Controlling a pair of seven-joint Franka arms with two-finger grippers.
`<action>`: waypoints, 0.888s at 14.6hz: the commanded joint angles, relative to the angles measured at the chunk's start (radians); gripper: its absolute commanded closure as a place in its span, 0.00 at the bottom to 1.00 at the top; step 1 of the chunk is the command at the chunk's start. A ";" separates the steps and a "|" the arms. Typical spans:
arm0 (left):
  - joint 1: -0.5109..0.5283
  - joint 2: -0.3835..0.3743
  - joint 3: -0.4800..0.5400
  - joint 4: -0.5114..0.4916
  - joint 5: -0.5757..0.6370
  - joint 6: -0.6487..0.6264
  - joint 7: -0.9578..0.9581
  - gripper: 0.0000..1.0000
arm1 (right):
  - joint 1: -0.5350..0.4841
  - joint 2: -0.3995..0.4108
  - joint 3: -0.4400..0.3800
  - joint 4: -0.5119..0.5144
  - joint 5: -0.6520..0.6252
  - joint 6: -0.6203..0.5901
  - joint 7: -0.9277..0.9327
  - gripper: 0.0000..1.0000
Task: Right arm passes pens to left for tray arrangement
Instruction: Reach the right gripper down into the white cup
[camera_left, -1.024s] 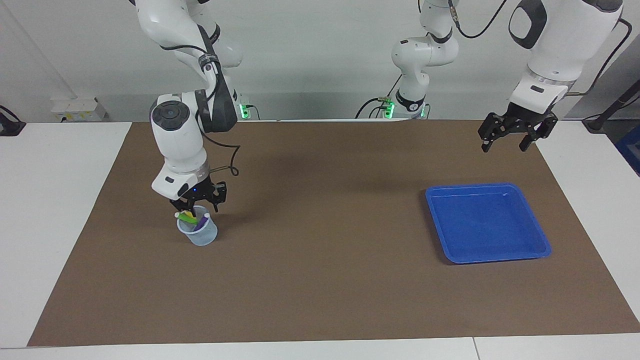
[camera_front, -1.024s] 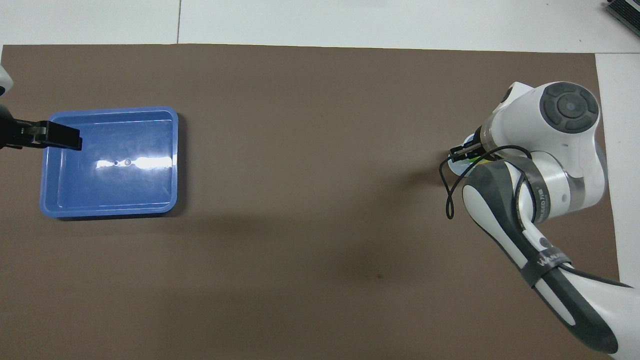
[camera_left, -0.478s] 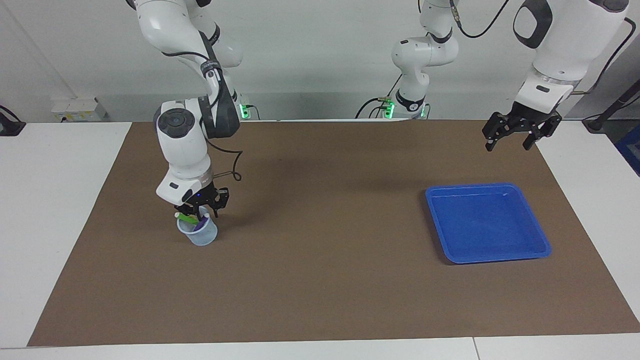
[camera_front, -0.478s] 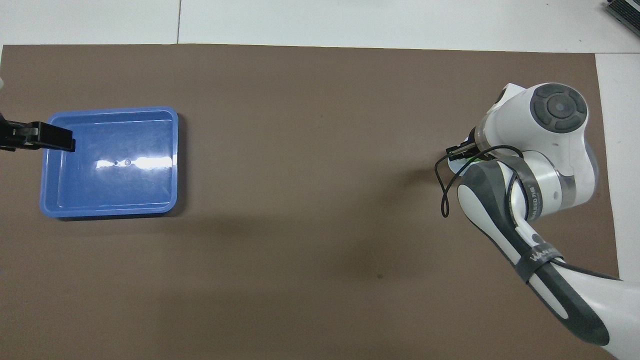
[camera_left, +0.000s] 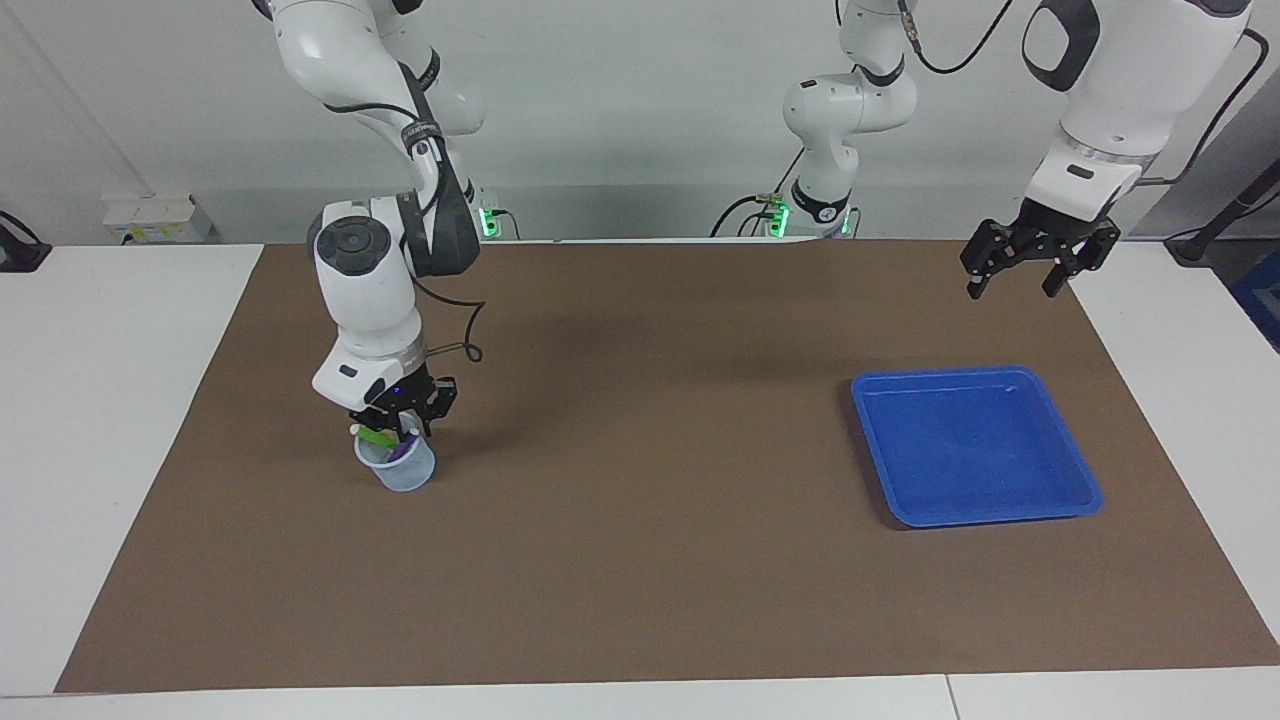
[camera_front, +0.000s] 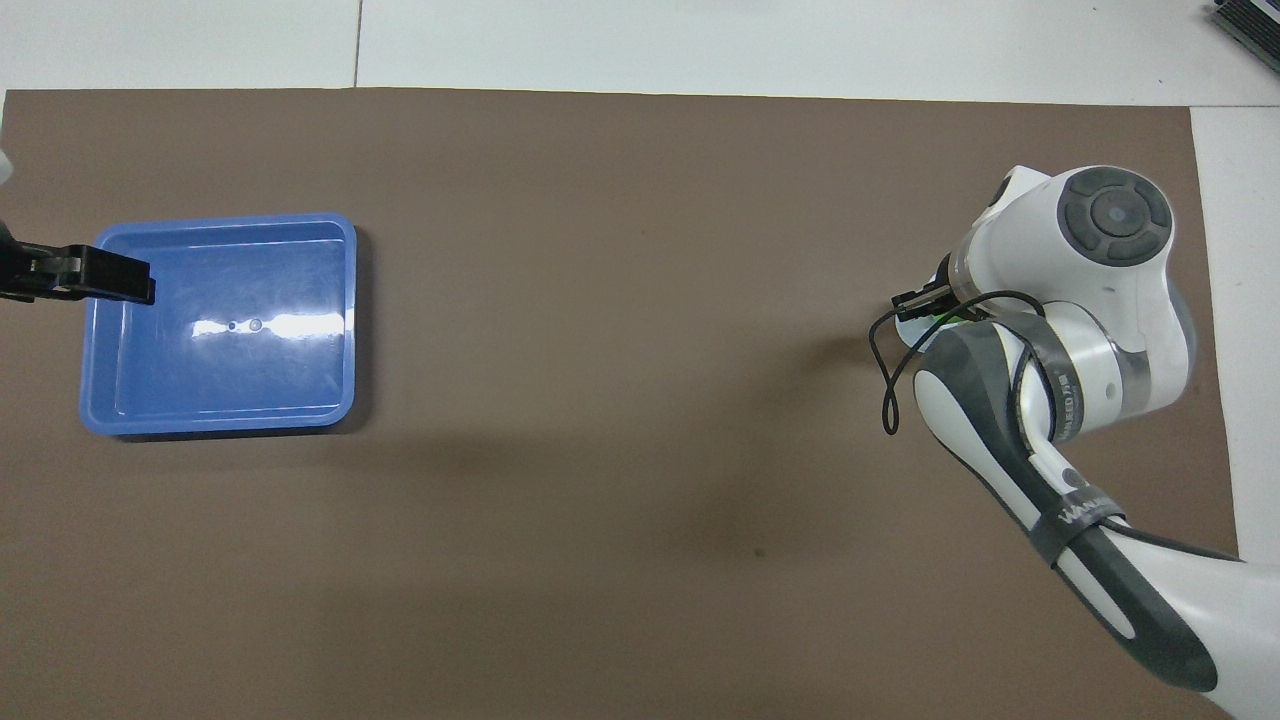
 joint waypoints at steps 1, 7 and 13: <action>0.005 -0.028 0.004 -0.026 0.015 -0.019 0.011 0.00 | -0.004 0.016 0.004 0.015 -0.038 0.001 0.028 0.70; 0.007 -0.033 0.002 -0.032 0.014 -0.024 0.015 0.00 | -0.013 0.016 0.006 0.019 -0.038 -0.014 0.025 0.89; 0.008 -0.037 0.007 -0.038 -0.014 -0.016 0.020 0.00 | -0.021 0.013 0.006 0.045 -0.036 -0.059 0.016 1.00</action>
